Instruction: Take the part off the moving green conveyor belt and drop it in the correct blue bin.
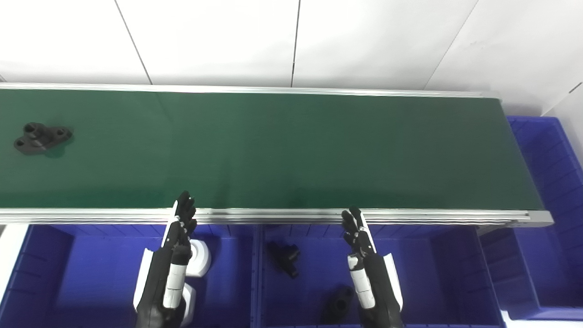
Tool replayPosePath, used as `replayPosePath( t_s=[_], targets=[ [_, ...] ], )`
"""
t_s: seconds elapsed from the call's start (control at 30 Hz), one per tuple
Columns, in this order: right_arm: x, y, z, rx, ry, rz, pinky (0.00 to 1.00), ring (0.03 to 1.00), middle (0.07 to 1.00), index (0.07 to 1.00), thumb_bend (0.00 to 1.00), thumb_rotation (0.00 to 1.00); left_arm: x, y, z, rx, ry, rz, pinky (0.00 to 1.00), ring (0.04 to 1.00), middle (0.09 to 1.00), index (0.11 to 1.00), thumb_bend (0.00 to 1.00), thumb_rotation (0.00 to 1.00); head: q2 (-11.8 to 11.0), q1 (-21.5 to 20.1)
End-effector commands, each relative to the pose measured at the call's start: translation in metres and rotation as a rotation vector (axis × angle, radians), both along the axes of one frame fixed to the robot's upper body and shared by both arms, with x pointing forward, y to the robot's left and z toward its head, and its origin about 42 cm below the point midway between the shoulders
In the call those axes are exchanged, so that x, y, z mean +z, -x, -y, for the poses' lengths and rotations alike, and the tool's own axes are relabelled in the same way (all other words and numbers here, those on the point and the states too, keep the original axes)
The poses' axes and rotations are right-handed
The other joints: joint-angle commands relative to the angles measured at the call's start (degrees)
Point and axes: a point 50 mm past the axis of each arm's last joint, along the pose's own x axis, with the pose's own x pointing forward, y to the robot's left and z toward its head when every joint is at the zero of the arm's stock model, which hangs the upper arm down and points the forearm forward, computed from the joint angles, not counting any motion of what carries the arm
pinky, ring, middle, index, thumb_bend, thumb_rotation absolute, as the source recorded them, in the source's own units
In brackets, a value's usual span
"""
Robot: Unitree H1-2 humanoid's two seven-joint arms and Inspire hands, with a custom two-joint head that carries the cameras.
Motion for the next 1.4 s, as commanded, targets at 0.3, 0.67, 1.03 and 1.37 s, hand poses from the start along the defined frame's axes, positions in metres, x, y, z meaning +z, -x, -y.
replayPosePath(
  t_s=[0.3,0.67,1.03,1.37],
  targets=[
    [0.014,0.006,-0.007,-0.031,-0.036,0.080,0.97,1.000,1.000,1.000,0.85,0.99,0.011,0.007,0.003,0.019,0.049,0.042,1.00,1.000,1.000,1.000,0.64,0.97,-0.2,0.1],
    [0.014,0.008,-0.006,-0.014,-0.039,0.073,1.00,1.000,1.000,1.000,0.82,0.96,0.012,0.014,0.007,0.037,0.096,0.006,1.00,1.000,1.000,1.000,0.71,0.95,-0.7,1.2],
    [0.012,0.006,-0.004,-0.001,-0.034,0.076,1.00,1.000,1.000,1.000,0.82,0.95,0.013,0.021,0.008,0.041,0.133,-0.069,1.00,1.000,1.000,1.000,0.73,0.97,-1.4,2.2],
    [0.007,0.008,0.000,0.007,-0.034,0.079,1.00,1.000,1.000,1.000,0.81,0.94,0.006,0.020,0.014,0.041,0.079,-0.032,1.00,1.000,1.000,1.000,0.71,0.95,-3.2,3.7]
  ],
)
